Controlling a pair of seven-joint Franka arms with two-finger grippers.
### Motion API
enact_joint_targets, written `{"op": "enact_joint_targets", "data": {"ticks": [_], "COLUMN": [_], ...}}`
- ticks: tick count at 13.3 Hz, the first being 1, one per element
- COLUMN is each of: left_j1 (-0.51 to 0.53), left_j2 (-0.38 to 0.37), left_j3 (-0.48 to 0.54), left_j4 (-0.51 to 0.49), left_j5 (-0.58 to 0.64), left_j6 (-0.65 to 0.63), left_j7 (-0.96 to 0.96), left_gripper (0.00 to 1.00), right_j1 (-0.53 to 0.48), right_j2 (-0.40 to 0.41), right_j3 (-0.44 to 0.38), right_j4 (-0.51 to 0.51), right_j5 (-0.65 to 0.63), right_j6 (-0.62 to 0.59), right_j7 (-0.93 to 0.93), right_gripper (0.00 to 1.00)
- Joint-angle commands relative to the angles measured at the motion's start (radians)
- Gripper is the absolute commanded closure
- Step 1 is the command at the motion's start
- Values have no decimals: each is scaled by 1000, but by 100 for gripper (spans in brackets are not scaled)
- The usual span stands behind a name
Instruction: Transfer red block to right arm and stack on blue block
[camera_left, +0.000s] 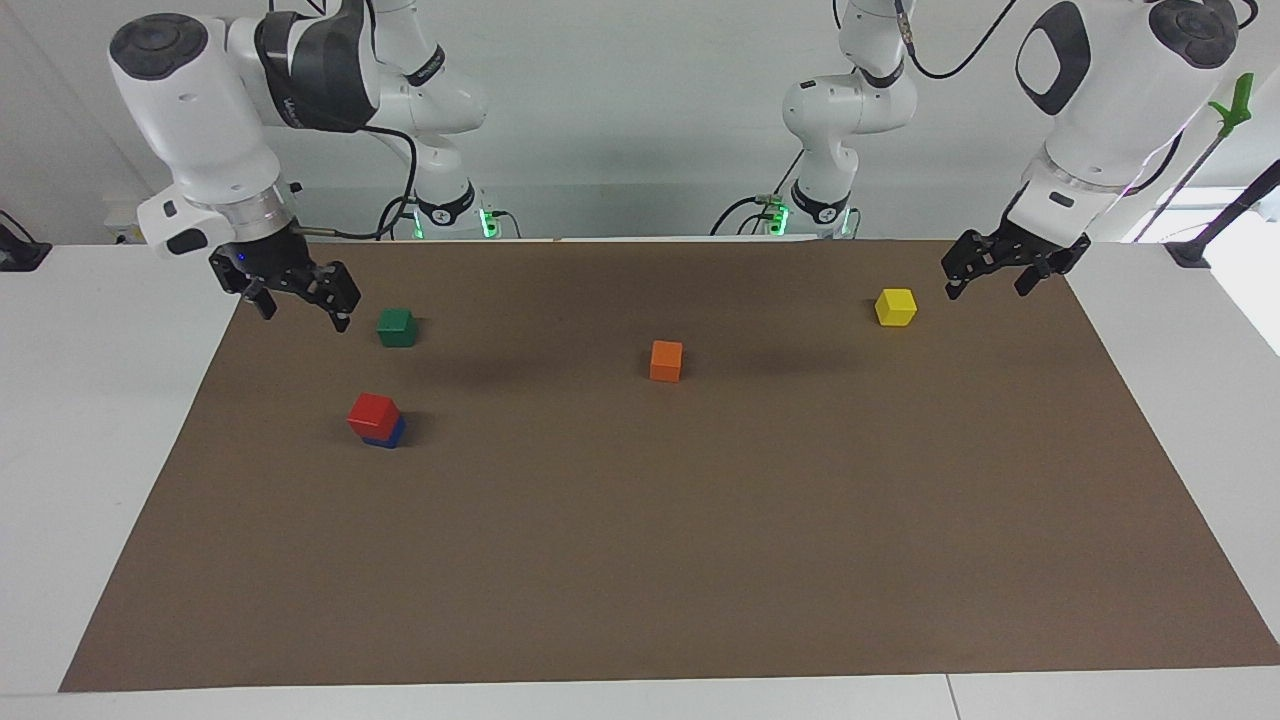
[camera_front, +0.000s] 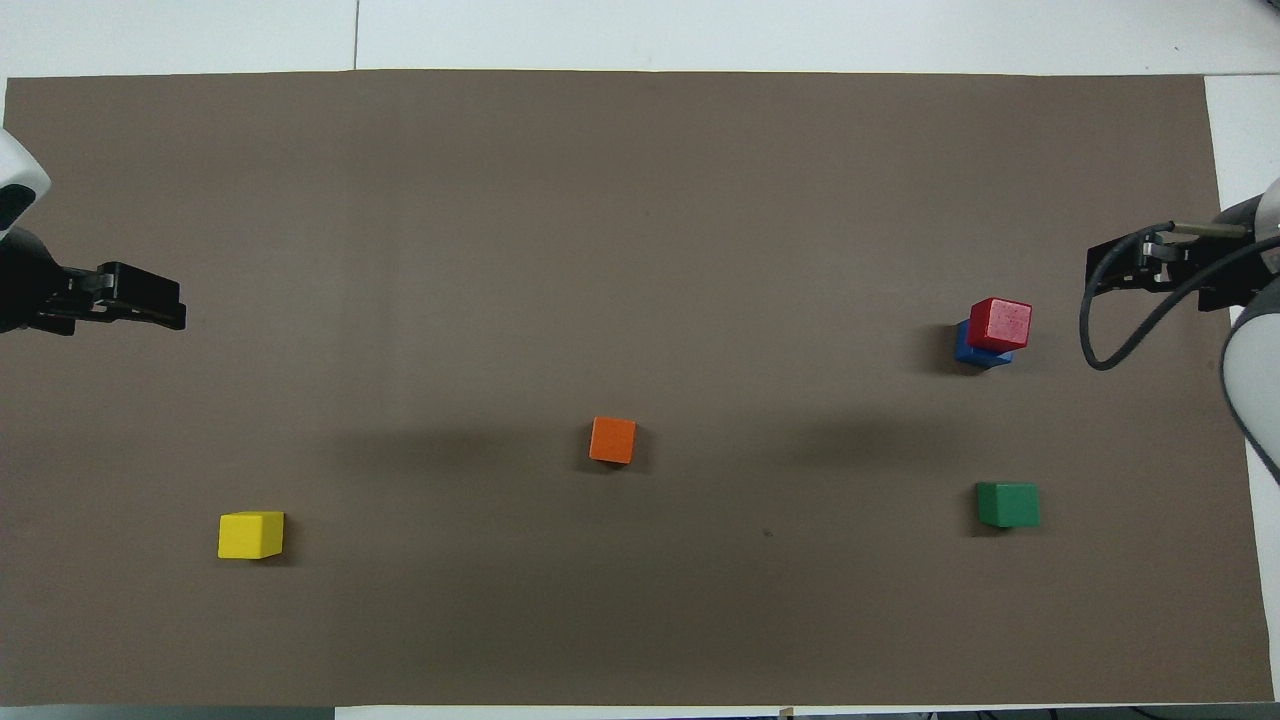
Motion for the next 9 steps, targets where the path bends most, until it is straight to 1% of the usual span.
{"op": "enact_joint_targets", "data": {"ticks": [1, 4, 7, 9], "left_j1": [6, 6, 6, 6], "left_j2": [-19, -19, -19, -19], "left_j3": [-5, -5, -5, -5], "left_j4": [-14, -14, -14, -14], "left_j5": [22, 22, 22, 22], "left_j6": [-9, -9, -9, -8], "left_j7": [4, 4, 4, 4], "left_gripper": [0, 0, 0, 0], "right_j1": [-23, -23, -18, -18], "right_j2": [24, 22, 15, 10], "right_j3": [4, 2, 5, 5], "right_j4": [85, 146, 184, 219], "right_j5": [51, 55, 53, 53], "right_j6": [-75, -181, -256, -285], "right_j7": [-103, -155, -182, -182], "right_gripper": [0, 0, 0, 0]}}
